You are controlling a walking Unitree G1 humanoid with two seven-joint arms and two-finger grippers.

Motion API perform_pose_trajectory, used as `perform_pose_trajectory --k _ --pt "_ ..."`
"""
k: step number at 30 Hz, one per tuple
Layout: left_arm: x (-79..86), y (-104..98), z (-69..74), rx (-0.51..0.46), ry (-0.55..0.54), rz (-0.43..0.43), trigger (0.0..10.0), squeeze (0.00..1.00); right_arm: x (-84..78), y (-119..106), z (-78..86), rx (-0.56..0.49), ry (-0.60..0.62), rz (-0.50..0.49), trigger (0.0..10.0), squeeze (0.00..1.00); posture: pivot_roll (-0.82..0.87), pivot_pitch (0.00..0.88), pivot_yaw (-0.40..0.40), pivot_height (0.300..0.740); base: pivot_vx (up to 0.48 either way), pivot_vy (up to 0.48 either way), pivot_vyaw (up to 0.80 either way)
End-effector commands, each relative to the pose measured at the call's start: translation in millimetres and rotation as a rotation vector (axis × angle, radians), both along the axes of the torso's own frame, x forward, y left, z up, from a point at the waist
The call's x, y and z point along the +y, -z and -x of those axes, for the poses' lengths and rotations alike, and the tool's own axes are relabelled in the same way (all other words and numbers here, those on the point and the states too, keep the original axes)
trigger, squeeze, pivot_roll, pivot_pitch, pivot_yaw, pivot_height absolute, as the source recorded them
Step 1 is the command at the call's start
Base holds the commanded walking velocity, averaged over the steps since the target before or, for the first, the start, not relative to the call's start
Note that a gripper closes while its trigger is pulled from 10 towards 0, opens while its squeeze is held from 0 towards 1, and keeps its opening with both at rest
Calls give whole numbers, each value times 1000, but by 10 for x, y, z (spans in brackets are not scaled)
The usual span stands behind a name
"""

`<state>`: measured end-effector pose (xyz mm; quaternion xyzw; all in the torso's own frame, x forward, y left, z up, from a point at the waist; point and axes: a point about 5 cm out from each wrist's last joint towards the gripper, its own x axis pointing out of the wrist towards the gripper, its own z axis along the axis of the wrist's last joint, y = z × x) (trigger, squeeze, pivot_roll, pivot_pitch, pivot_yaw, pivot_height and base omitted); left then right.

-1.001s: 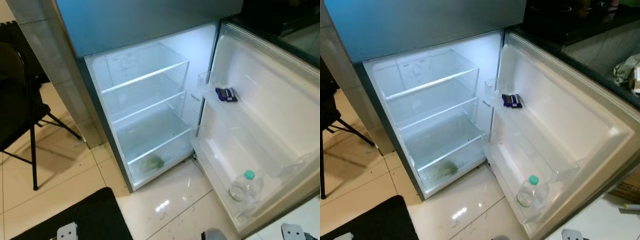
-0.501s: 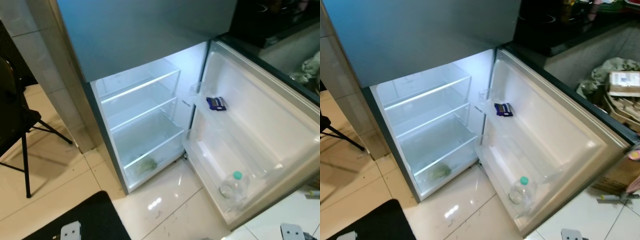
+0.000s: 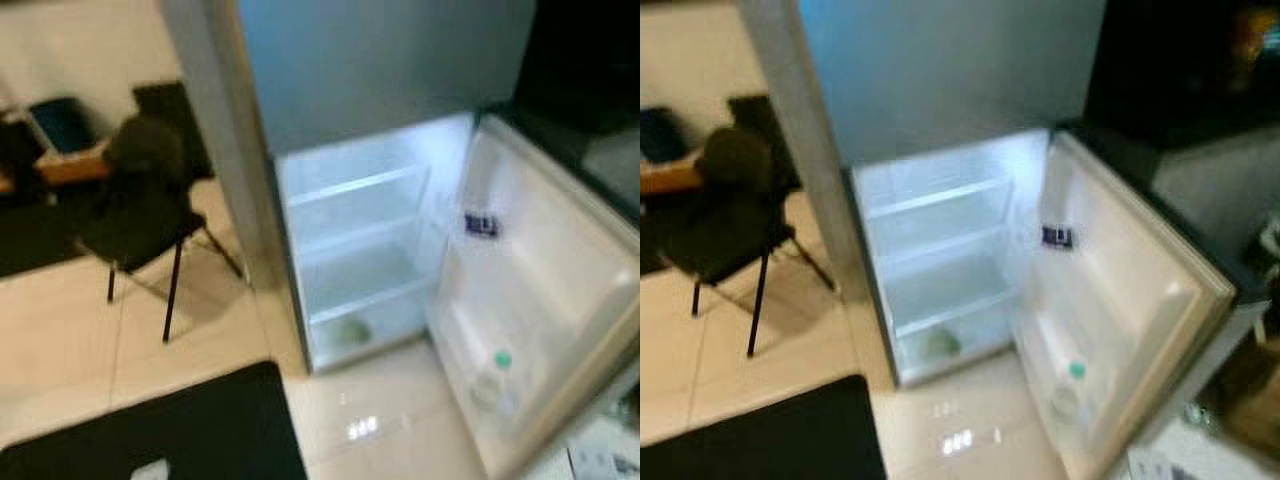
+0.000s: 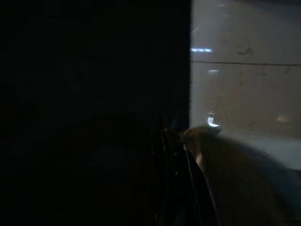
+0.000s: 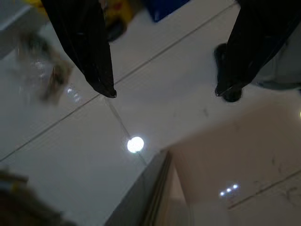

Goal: Restocking fridge

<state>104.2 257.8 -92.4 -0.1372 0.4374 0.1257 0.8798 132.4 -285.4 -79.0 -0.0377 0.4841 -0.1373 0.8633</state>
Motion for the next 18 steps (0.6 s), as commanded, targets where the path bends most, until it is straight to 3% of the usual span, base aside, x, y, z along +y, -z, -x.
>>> perform_pose_trajectory --k 1,14,18 --pt "-26 -16 -75 -19 18 0 10000 0 16 59 148 49 12 -15 10000 0 -75 30 -25 740 0 0 0" --pt "-37 -15 -68 -29 26 2 10000 0 40 66 145 56 -19 -30 10000 0 -77 29 -29 740 0 0 0" --pt "-54 -12 -63 -33 36 21 10000 0 13 63 158 56 20 -13 10000 0 -77 28 -28 740 0 0 0"
